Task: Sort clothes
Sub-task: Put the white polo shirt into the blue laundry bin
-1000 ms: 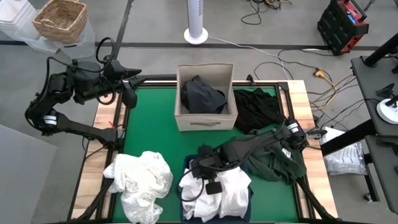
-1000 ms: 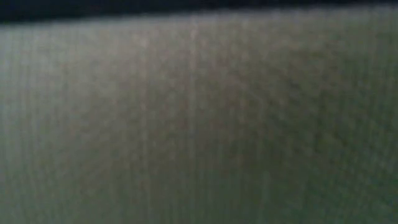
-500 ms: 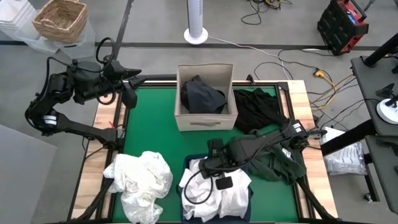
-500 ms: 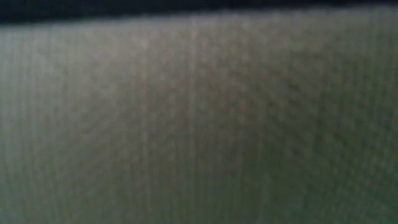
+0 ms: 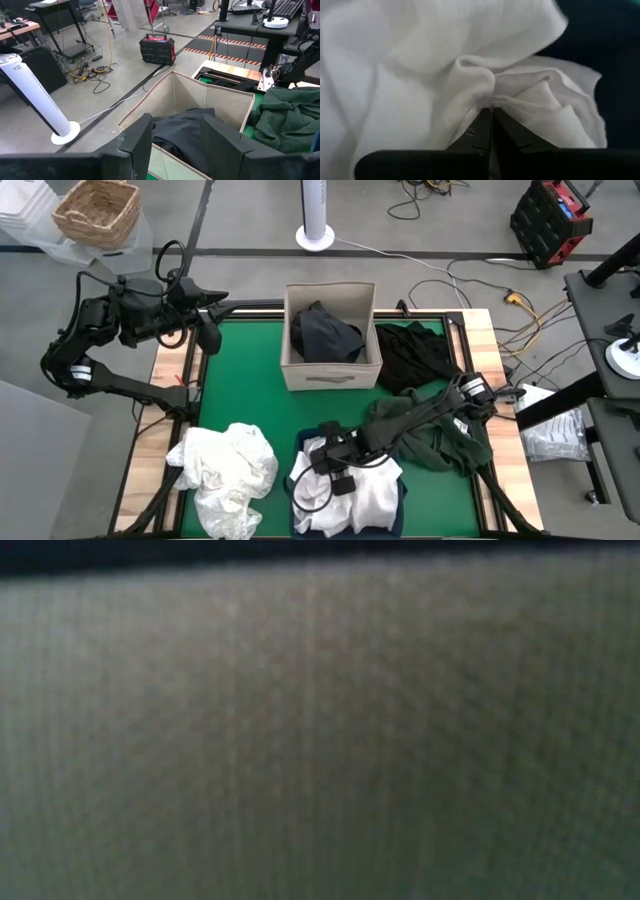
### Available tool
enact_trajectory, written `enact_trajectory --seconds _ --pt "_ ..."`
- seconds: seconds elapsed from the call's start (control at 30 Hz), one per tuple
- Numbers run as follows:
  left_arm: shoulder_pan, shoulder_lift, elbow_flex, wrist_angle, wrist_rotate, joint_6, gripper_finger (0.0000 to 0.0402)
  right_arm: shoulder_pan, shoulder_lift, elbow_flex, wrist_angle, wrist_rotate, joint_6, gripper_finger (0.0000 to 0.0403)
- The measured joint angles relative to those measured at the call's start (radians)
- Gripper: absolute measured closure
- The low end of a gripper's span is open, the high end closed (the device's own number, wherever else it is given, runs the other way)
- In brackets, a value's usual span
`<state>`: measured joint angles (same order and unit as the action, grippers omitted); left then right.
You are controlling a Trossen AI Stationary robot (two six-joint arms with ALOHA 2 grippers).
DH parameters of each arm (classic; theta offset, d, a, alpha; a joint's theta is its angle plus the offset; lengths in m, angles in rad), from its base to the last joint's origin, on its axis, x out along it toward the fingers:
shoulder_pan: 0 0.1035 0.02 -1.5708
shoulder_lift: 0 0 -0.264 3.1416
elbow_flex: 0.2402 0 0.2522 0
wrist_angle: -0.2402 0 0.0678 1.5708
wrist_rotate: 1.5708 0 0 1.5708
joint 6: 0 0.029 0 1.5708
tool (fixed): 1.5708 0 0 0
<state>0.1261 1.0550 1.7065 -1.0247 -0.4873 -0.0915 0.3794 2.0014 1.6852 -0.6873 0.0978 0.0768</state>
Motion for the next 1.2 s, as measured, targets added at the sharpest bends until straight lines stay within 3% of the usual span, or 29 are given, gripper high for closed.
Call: enact_trajectory --seconds 0.3,0.5,0.77,0.93,1.2 --pt "0.0 0.0 0.0 0.001 0.0 0.0 0.0257 0.005 0.0 -0.088 0.058 0.012 -0.021 0.0391" --pt "0.0 0.0 0.0 0.0 0.0 0.0 0.0257 0.007 -0.034 -0.018 -0.003 0.014 0.001 0.0391" --pt "0.0 0.01 0.0 -0.002 0.0 0.002 0.0257 0.009 -0.059 0.185 -0.192 -0.008 0.087 0.039" --pt "0.0 0.023 0.0 -0.002 0.0 0.003 0.0257 0.031 -0.064 0.277 -0.185 -0.081 0.158 0.039" --pt "0.0 0.052 0.0 -0.002 0.0 0.004 0.0257 0.108 -0.063 0.234 -0.057 -0.11 0.277 0.039"
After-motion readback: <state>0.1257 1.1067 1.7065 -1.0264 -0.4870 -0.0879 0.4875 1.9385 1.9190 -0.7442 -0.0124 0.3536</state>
